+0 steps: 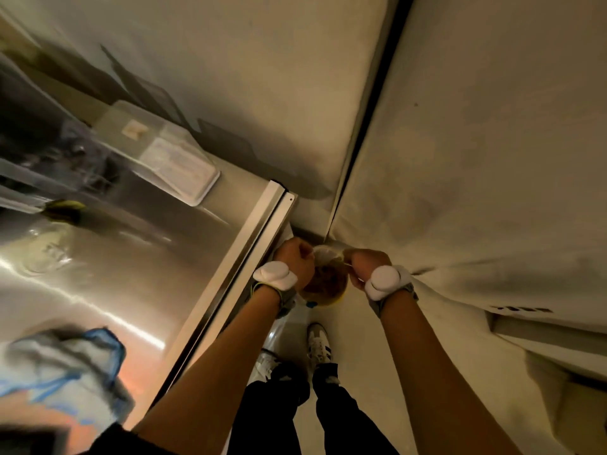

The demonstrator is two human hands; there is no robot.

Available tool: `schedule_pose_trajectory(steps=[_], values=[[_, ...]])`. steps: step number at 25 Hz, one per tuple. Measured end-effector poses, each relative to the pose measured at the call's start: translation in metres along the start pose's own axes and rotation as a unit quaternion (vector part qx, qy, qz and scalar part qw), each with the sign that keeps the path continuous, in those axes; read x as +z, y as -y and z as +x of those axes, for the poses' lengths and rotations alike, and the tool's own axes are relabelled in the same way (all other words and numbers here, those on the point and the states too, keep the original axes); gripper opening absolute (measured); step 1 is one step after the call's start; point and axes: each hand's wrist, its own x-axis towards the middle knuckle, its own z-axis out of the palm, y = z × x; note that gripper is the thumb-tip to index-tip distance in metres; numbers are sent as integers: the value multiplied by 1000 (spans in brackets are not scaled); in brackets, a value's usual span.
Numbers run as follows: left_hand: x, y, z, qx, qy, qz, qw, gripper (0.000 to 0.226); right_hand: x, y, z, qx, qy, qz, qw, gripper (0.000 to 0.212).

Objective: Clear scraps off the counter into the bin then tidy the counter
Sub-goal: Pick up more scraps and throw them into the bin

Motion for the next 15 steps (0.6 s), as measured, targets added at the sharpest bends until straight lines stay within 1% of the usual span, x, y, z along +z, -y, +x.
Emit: schedule_pose_trajectory(steps=[3, 6, 10, 13, 15], values=[[-26, -21, -34, 20, -40, -34, 998, 22, -4, 18, -27, -17, -15, 21, 1000, 22], [-53, -40, -60, 49, -73, -54, 995, 23, -6, 42, -53, -22, -27, 56, 998, 22], [-91, -48, -90, 59, -117, -89, 987, 21, 5, 75, -84, -56, -21, 119, 991, 14], [-122, -41, -108, 47, -150, -128, 979, 23, 27, 100, -105, -88, 0, 106, 990, 24], [-137, -33, -118, 44, -186, -141, 971, 24, 47, 116, -120, -109, 22, 84, 990, 24]])
